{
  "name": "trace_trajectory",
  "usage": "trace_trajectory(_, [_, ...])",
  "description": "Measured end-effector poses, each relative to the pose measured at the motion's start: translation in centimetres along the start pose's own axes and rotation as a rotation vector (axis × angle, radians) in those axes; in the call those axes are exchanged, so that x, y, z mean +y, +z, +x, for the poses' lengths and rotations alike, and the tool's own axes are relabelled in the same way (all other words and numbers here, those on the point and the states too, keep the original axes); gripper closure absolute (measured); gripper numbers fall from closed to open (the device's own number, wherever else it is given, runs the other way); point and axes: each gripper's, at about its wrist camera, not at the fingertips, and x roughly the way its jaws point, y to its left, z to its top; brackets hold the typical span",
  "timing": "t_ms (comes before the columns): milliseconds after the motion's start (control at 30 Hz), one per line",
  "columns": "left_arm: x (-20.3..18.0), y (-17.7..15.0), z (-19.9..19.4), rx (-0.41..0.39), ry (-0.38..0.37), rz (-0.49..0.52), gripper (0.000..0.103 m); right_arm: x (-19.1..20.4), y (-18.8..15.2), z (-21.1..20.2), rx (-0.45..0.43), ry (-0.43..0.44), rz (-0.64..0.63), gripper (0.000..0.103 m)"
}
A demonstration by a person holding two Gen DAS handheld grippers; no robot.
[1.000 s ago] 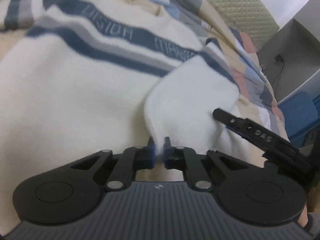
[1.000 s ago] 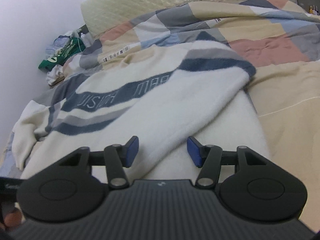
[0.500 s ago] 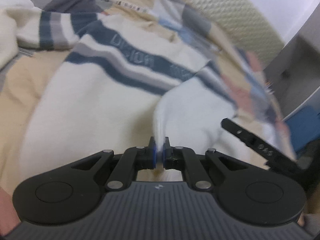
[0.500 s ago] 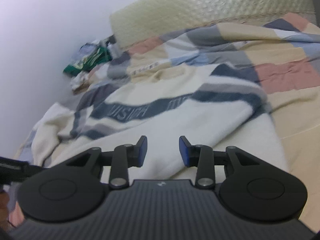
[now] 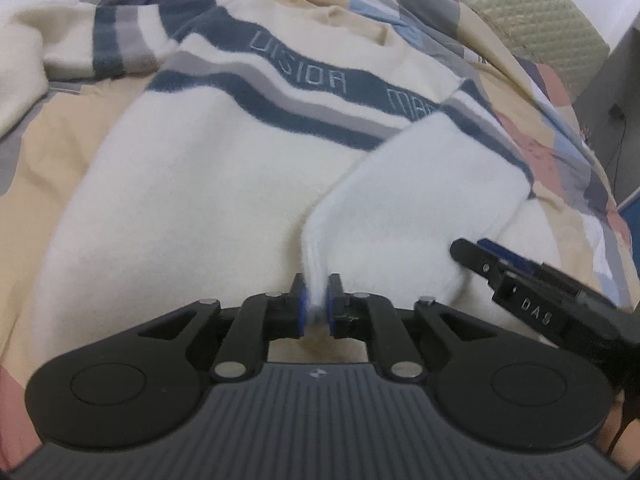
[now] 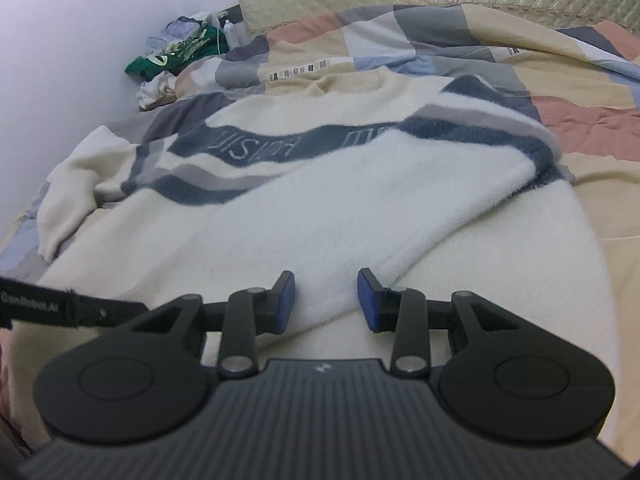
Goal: Fold large clothes
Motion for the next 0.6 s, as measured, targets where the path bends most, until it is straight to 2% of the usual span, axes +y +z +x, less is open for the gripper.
trace_trajectory(33, [0.0, 0.1, -0.3, -0.011, 0.005, -0.01, 0.069, -0.1, 0.0, -0.1, 0.001, 0.0, -0.001, 0.065])
trace_trajectory(67, [0.1, 0.2, -0.7, -0.025, 0.009, -0.023, 0.048, -0.1, 0.0, 0.0, 0.003, -0.001, -0.001, 0.065])
trace_trajectory(100, [0.2, 0.3, -1.0, -0.041, 0.01, -0.032, 0.044, -0.2, 0.1, -0.1, 0.004, -0.002, -0.001, 0.065])
trace_trajectory(267, [0.6, 0.8, -2.3, -0.114, 0.02, -0.058, 0.043, -0.1, 0.1, -0.1, 0.005, -0.003, -0.003, 0.065])
trace_trajectory(600, [2.0, 2.0, -1.1, -0.155, 0.109, -0.097, 0.043, 0.2, 0.0, -0.6, -0.001, -0.006, -0.038, 0.064])
